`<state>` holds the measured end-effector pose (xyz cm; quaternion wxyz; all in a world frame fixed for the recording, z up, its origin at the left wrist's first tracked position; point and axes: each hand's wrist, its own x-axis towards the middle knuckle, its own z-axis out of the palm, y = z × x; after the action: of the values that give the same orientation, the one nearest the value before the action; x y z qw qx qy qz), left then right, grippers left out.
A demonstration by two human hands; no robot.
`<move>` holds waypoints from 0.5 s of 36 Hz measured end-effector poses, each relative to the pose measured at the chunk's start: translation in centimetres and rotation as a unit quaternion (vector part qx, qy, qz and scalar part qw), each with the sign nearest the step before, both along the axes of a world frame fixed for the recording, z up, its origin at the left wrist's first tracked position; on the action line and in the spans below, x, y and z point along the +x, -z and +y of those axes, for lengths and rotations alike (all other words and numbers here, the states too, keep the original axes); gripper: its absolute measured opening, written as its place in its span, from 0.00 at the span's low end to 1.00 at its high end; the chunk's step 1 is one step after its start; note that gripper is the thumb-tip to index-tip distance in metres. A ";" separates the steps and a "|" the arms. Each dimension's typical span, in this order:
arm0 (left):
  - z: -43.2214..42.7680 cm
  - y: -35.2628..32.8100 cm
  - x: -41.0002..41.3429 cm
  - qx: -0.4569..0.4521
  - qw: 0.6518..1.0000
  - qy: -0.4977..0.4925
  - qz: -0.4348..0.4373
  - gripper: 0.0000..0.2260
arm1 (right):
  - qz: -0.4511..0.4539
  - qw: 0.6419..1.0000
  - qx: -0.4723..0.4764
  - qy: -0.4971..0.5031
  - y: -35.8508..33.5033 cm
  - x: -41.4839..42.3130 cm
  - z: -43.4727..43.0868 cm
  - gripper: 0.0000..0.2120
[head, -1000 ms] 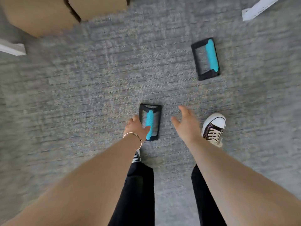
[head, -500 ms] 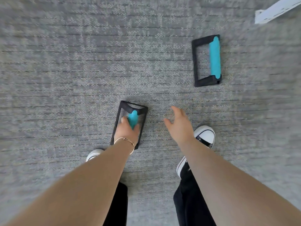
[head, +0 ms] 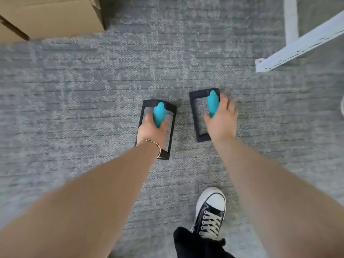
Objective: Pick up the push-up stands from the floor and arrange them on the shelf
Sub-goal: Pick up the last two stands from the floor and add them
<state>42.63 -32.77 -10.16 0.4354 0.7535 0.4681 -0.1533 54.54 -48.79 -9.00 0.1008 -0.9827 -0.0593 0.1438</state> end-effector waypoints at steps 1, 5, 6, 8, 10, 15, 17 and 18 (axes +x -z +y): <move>-0.1 0.3 0.5 0.001 1.000 0.000 -0.004 0.14 | 0.025 0.999 0.012 0.028 0.5 0.5 -0.1 0.37; -0.5 0.9 1.9 0.005 1.000 0.004 0.014 0.15 | 0.104 0.987 0.018 0.119 2.5 1.5 -0.2 0.29; -0.5 1.0 2.0 0.006 1.000 0.004 0.018 0.16 | 0.107 0.987 0.016 0.120 2.8 1.7 -0.3 0.25; -0.5 1.0 2.0 0.004 1.000 0.002 0.017 0.16 | 0.105 0.988 0.029 0.113 3.3 1.8 -0.5 0.21; -0.4 0.7 1.8 0.007 1.000 0.005 0.012 0.16 | 0.101 0.988 0.044 0.106 3.0 1.6 -0.8 0.20; -0.7 -3.2 0.4 0.002 1.000 -0.018 0.008 0.15 | 0.090 0.986 0.078 0.114 -1.0 -0.5 -1.6 0.18; -0.8 -5.9 -0.6 0.001 1.000 -0.010 0.005 0.14 | 0.096 0.982 0.100 0.126 -3.9 -1.8 -1.8 0.17; -0.9 -7.6 -1.1 0.002 1.000 -0.005 0.005 0.13 | 0.101 0.979 0.114 0.135 -5.7 -2.5 -1.9 0.16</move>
<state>41.57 -33.63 -2.60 0.4322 0.7515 0.4740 -0.1538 52.01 -50.70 -3.34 0.2362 -0.9441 0.0686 0.2195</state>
